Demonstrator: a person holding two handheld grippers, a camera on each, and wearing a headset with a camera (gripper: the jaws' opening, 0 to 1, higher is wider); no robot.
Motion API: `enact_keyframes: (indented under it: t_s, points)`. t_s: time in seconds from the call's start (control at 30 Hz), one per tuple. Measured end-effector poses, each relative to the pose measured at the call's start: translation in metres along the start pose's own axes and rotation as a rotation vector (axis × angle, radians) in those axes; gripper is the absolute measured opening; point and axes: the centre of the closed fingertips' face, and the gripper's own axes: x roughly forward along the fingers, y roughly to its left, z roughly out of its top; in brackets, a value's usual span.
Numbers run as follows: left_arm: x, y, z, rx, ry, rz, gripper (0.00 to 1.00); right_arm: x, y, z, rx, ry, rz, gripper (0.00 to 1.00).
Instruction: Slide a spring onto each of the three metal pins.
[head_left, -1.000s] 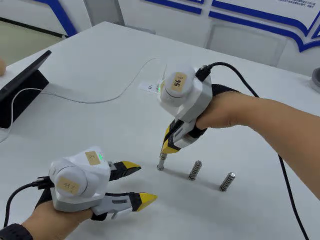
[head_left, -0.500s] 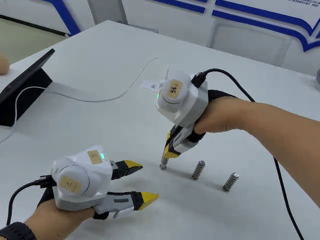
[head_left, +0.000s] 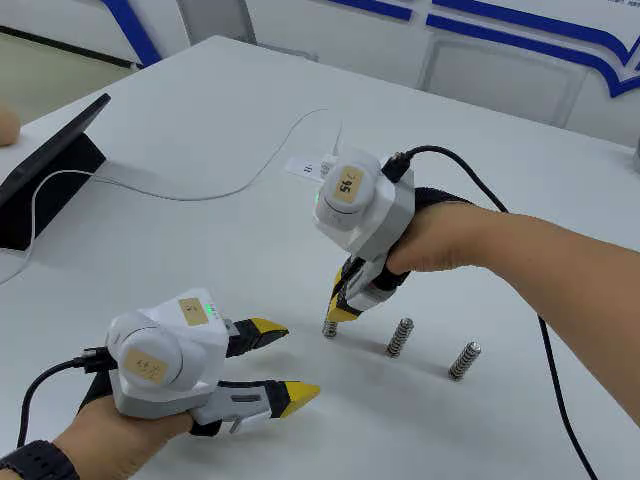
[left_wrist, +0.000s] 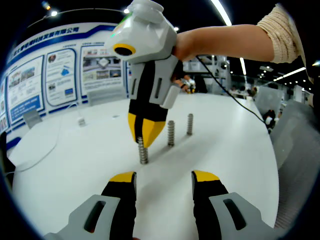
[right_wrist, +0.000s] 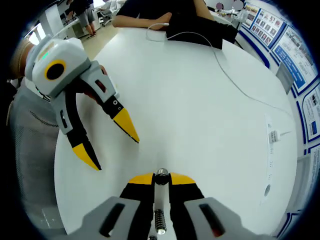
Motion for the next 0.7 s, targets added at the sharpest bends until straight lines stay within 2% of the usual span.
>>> enact_keyframes:
  t_s: [0.17,0.7]
  points:
    - [0.0,0.0,-0.001,-0.005,-0.002,-0.001,0.45,0.002,0.005,-0.001,0.002,0.008,0.016,0.12]
    - [-0.001,-0.002,0.001,-0.008,-0.004,-0.002,0.45,0.002,0.012,0.004,-0.016,0.017,0.013,0.12]
